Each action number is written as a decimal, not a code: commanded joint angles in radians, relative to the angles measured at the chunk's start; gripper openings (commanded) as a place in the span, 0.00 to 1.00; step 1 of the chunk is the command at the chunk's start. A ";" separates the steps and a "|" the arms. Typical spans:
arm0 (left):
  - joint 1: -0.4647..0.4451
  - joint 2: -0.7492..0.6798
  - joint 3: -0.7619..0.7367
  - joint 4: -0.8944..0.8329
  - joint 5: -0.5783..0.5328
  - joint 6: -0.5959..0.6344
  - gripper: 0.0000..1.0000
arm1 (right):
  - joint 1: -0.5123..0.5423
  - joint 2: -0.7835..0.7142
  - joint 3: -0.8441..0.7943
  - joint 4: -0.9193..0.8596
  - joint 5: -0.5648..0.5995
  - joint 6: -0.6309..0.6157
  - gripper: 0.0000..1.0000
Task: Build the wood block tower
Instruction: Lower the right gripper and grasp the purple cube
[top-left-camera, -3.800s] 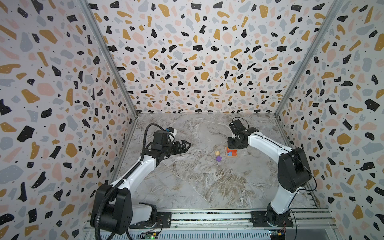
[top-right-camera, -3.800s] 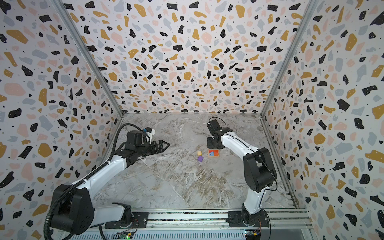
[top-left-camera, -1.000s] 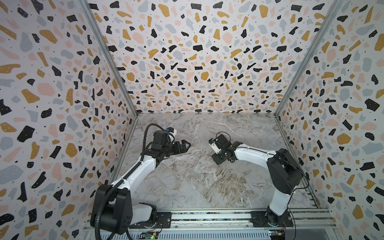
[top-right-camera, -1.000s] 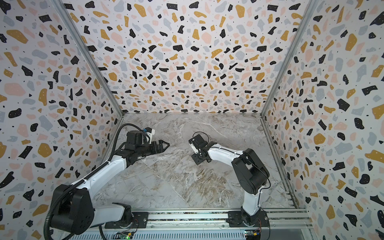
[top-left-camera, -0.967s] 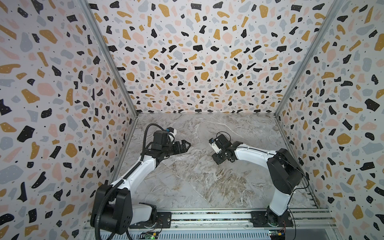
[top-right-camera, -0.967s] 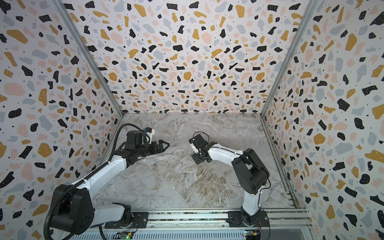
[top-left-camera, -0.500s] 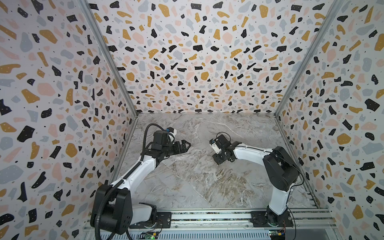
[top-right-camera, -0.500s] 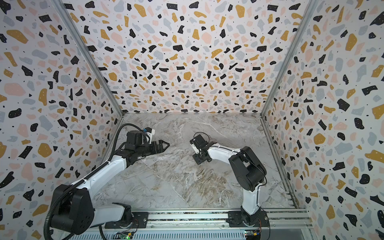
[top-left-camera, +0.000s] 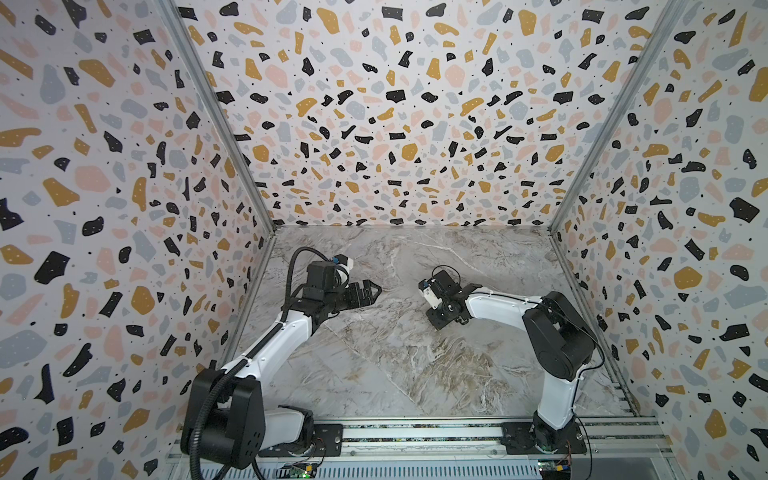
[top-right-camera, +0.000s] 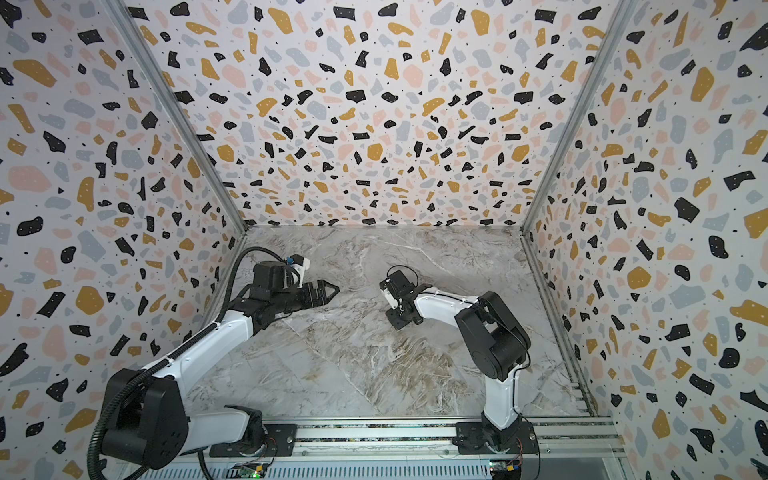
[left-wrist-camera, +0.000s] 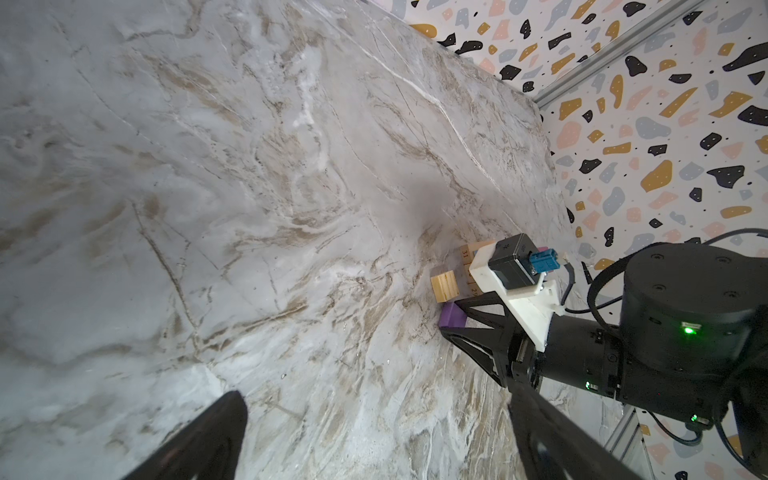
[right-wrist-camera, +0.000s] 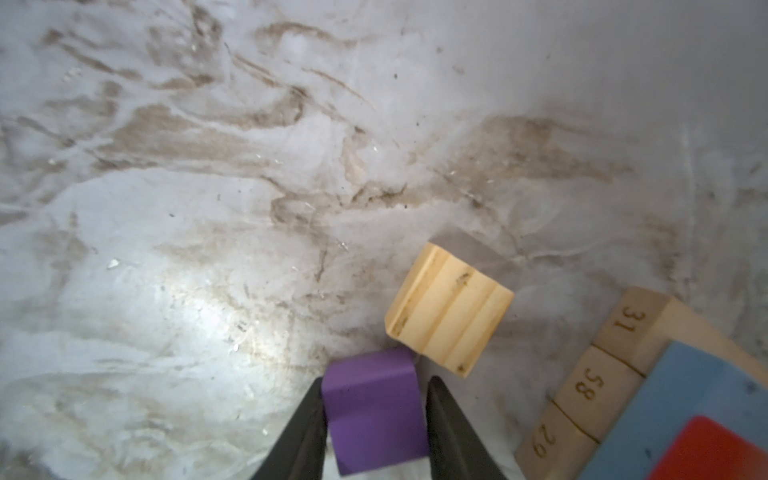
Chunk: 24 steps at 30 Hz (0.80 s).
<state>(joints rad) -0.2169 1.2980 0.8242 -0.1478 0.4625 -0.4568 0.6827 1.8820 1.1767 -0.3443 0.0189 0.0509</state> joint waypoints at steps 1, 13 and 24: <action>0.004 -0.002 -0.007 0.030 0.008 0.004 1.00 | 0.001 -0.028 0.015 -0.054 0.018 0.052 0.32; 0.004 0.000 -0.005 0.030 0.010 0.003 1.00 | 0.084 -0.067 -0.003 -0.210 0.053 0.344 0.25; 0.005 -0.005 -0.007 0.029 0.007 0.004 1.00 | 0.129 -0.072 -0.012 -0.226 0.077 0.410 0.45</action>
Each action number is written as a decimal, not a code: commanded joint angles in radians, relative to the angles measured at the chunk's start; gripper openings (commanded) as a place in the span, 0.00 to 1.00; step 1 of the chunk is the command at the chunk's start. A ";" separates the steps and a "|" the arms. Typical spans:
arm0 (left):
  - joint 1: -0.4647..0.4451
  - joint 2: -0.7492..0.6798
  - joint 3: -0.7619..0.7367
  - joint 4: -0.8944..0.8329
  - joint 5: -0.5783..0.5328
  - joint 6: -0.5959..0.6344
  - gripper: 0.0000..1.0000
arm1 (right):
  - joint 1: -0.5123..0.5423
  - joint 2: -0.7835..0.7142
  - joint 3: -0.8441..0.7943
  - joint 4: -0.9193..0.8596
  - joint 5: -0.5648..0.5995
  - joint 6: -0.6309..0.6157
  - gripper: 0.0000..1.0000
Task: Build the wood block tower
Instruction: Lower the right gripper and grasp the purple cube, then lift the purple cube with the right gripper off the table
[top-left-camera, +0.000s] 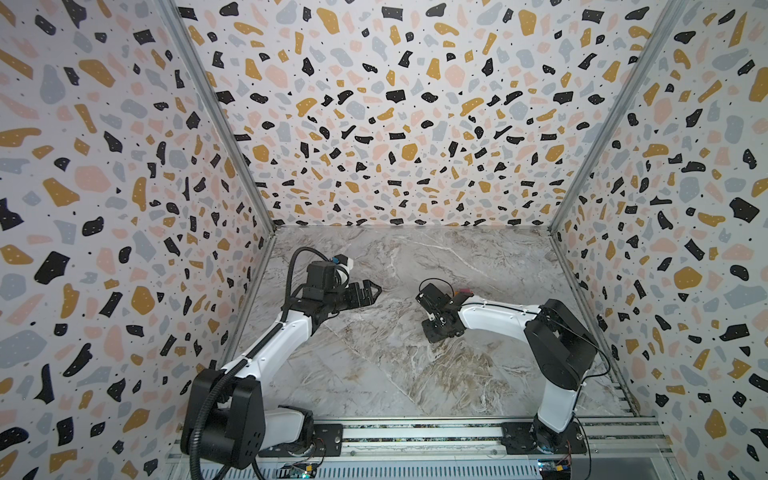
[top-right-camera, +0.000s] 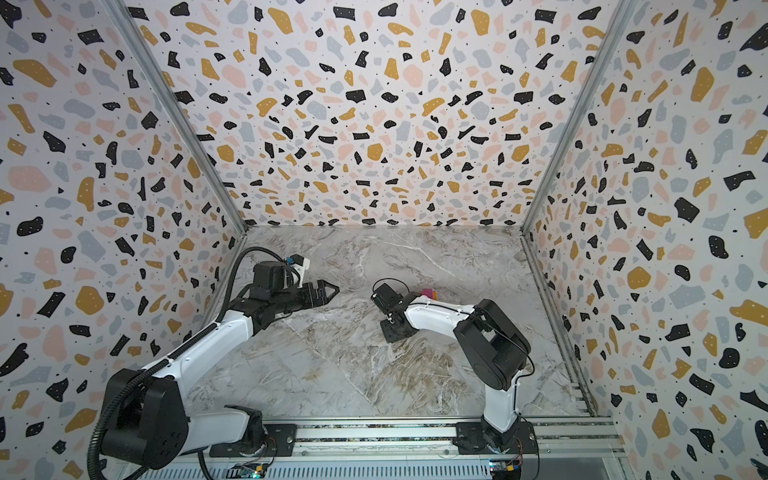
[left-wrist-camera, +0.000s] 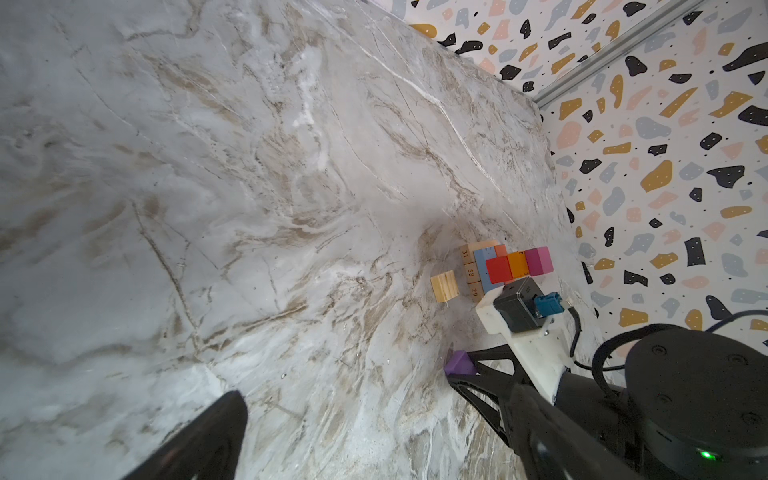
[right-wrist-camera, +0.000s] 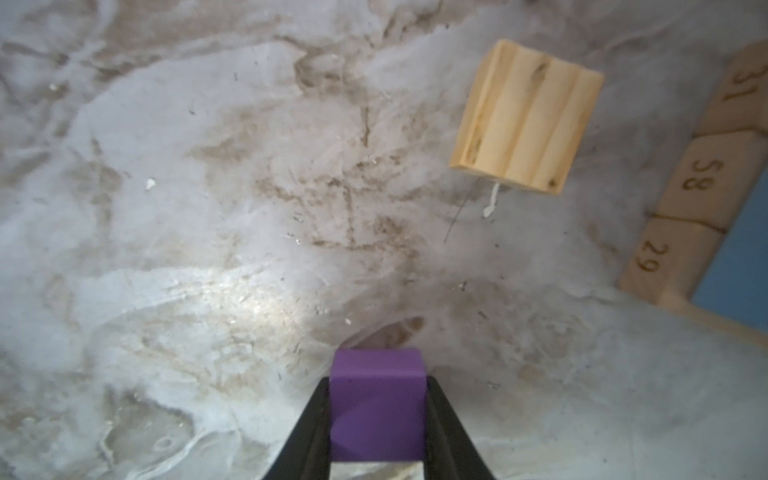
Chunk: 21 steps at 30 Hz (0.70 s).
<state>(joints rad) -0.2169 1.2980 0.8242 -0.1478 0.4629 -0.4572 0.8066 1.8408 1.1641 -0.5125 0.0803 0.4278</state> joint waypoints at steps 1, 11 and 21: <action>0.004 -0.006 -0.007 0.029 0.007 0.005 1.00 | 0.005 -0.030 0.004 -0.061 0.018 0.031 0.48; 0.004 -0.009 -0.008 0.029 0.004 0.008 1.00 | 0.006 -0.024 0.042 -0.075 0.023 0.004 0.51; 0.004 -0.009 -0.008 0.027 0.004 0.008 1.00 | 0.006 -0.012 0.067 -0.058 0.009 -0.011 0.47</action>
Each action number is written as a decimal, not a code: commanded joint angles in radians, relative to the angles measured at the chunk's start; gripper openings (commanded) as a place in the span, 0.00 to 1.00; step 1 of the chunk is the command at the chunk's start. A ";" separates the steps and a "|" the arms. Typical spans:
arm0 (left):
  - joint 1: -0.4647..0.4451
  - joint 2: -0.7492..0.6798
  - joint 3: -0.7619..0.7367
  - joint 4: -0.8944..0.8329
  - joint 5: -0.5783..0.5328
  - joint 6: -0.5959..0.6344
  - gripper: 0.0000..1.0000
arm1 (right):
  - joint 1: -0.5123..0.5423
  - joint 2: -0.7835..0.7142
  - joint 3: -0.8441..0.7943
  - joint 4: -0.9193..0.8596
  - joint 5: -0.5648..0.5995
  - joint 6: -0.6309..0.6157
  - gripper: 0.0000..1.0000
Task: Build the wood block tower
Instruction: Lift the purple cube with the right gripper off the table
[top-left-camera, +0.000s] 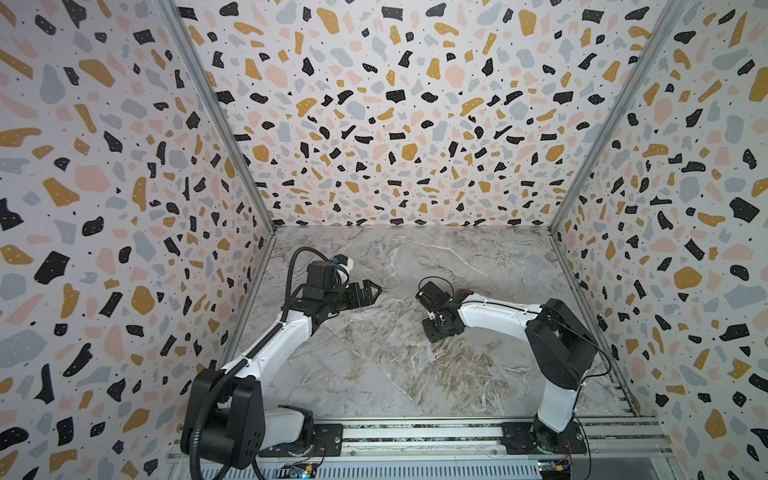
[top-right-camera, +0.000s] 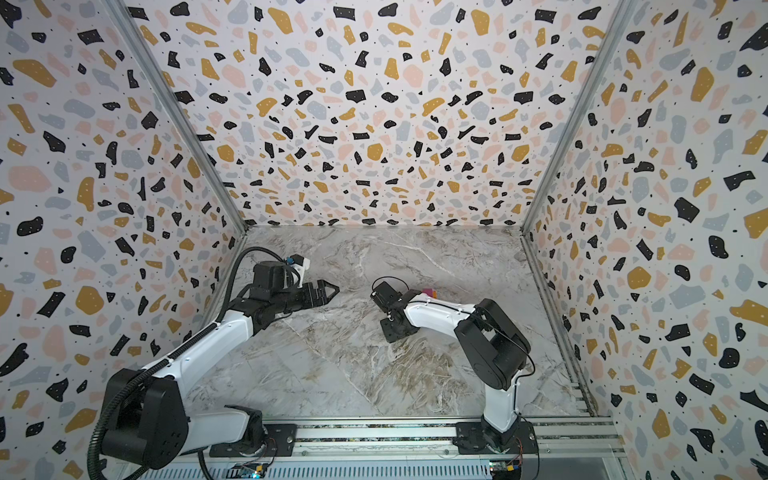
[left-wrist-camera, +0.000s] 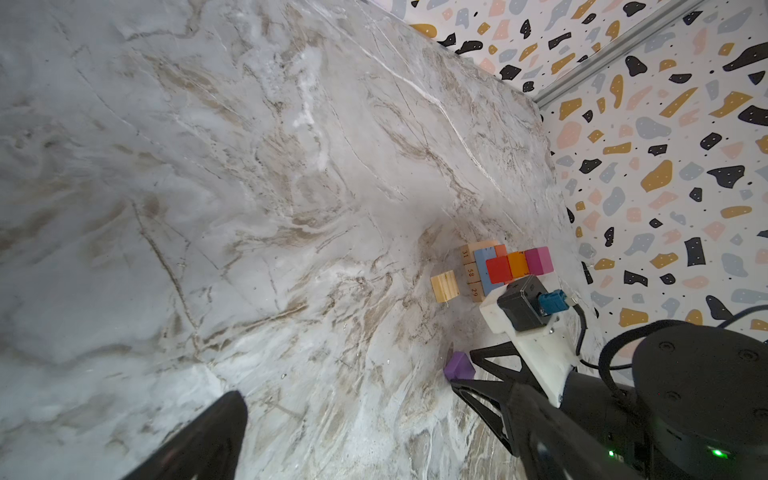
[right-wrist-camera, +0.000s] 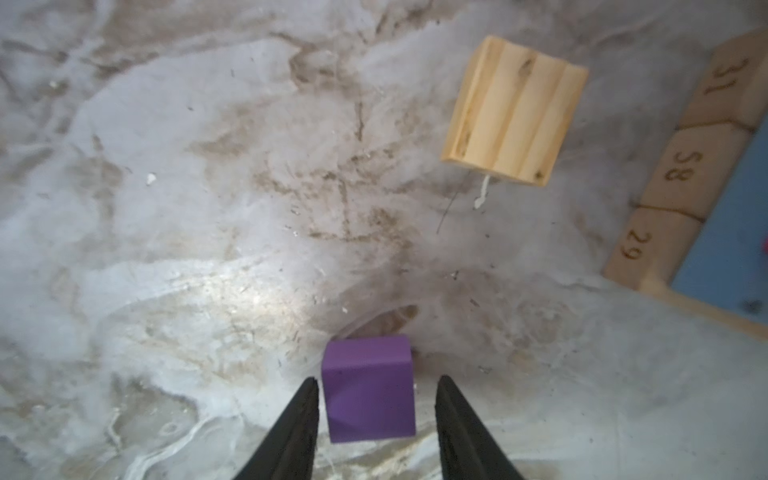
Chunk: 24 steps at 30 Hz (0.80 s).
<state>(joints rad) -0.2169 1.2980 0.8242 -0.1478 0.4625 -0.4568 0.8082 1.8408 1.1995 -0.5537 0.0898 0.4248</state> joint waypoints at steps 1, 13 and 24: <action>0.004 -0.009 -0.008 0.027 0.004 0.007 1.00 | 0.005 -0.007 0.033 -0.018 0.000 -0.009 0.47; 0.004 -0.009 -0.010 0.028 0.005 0.006 1.00 | 0.005 0.003 0.029 -0.015 0.004 -0.010 0.39; 0.004 -0.009 -0.010 0.028 0.005 0.006 1.00 | 0.005 0.005 0.021 -0.009 0.001 -0.004 0.39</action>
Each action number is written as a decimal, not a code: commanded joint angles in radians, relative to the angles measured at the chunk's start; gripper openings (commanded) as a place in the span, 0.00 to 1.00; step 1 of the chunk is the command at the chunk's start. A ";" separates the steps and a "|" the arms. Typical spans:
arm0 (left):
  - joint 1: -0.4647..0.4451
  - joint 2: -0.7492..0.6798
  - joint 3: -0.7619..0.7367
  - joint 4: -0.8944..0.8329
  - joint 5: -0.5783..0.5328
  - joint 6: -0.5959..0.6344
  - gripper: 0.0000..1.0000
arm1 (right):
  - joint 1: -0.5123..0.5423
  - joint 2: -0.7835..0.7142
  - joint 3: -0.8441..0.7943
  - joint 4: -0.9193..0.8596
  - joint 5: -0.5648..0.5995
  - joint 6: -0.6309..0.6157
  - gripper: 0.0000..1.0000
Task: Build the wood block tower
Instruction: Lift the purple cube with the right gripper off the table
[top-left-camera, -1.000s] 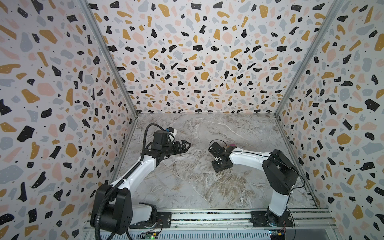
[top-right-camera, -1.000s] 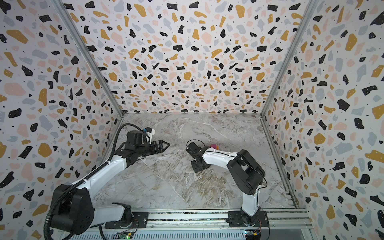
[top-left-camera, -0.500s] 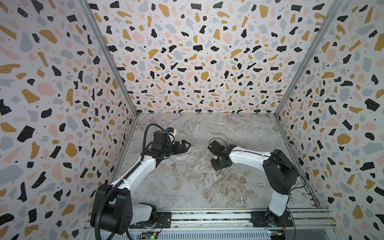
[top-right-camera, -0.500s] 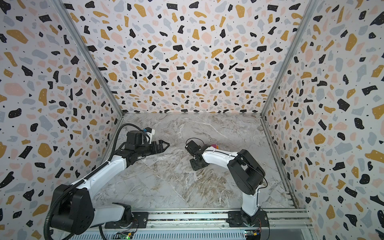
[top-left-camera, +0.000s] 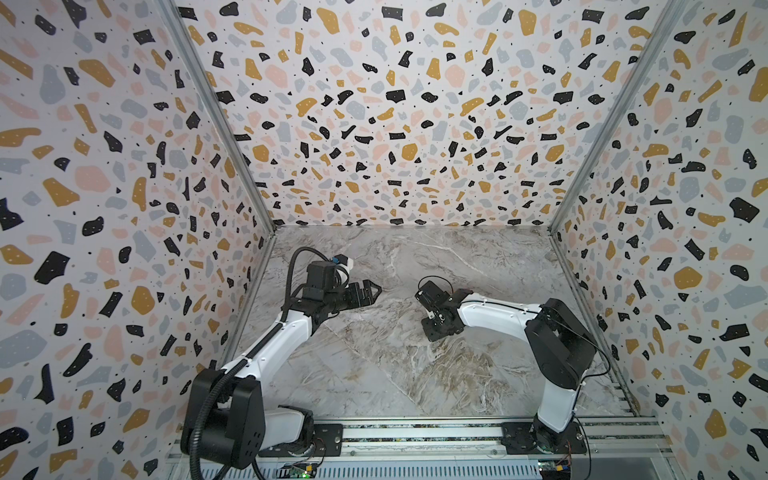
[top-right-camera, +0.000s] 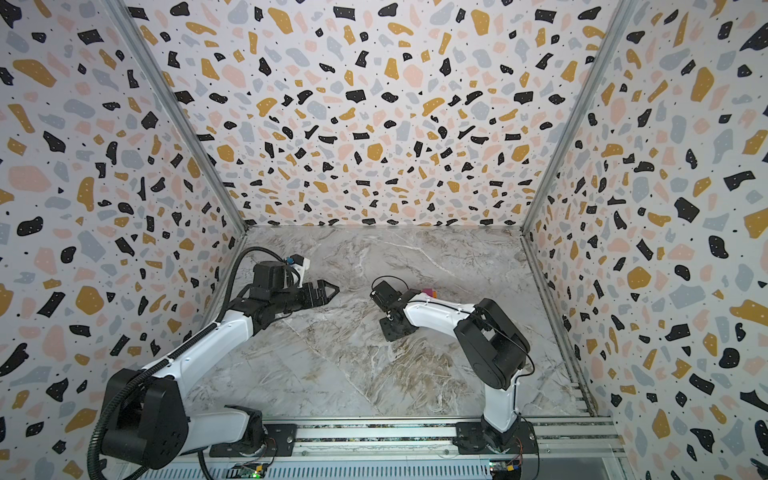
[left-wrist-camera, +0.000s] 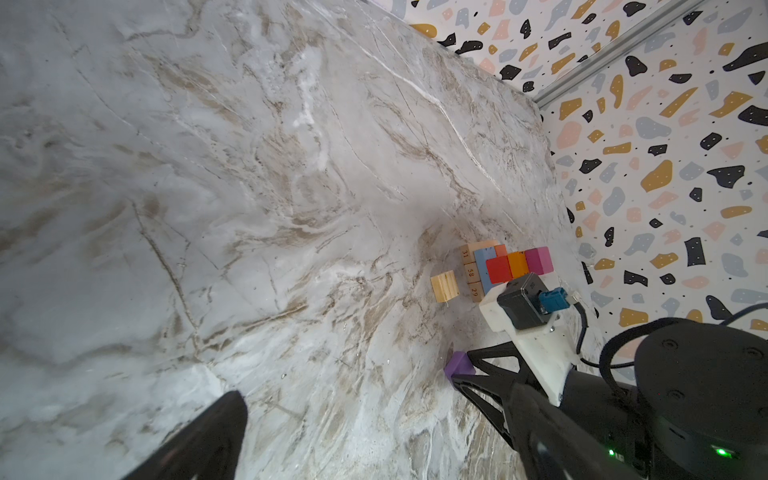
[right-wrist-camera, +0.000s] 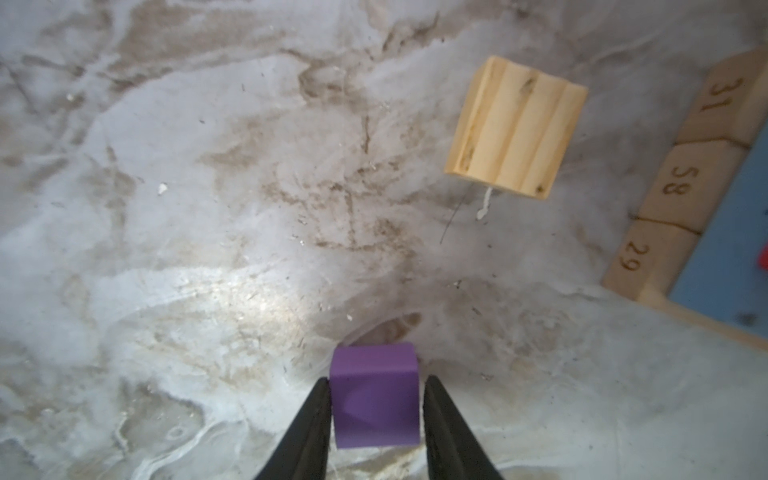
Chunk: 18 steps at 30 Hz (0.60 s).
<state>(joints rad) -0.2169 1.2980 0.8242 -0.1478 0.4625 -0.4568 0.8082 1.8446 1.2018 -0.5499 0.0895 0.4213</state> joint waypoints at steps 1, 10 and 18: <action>0.005 -0.009 -0.010 0.029 0.005 0.005 1.00 | 0.005 0.001 0.019 -0.013 0.002 0.002 0.39; 0.004 -0.007 -0.008 0.030 0.006 0.005 1.00 | 0.002 0.001 0.022 -0.016 0.000 0.001 0.34; 0.005 -0.004 -0.007 0.030 0.009 0.003 1.00 | 0.000 -0.013 0.040 -0.043 0.016 0.007 0.27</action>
<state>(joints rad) -0.2169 1.2980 0.8242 -0.1478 0.4625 -0.4572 0.8082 1.8446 1.2026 -0.5510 0.0906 0.4217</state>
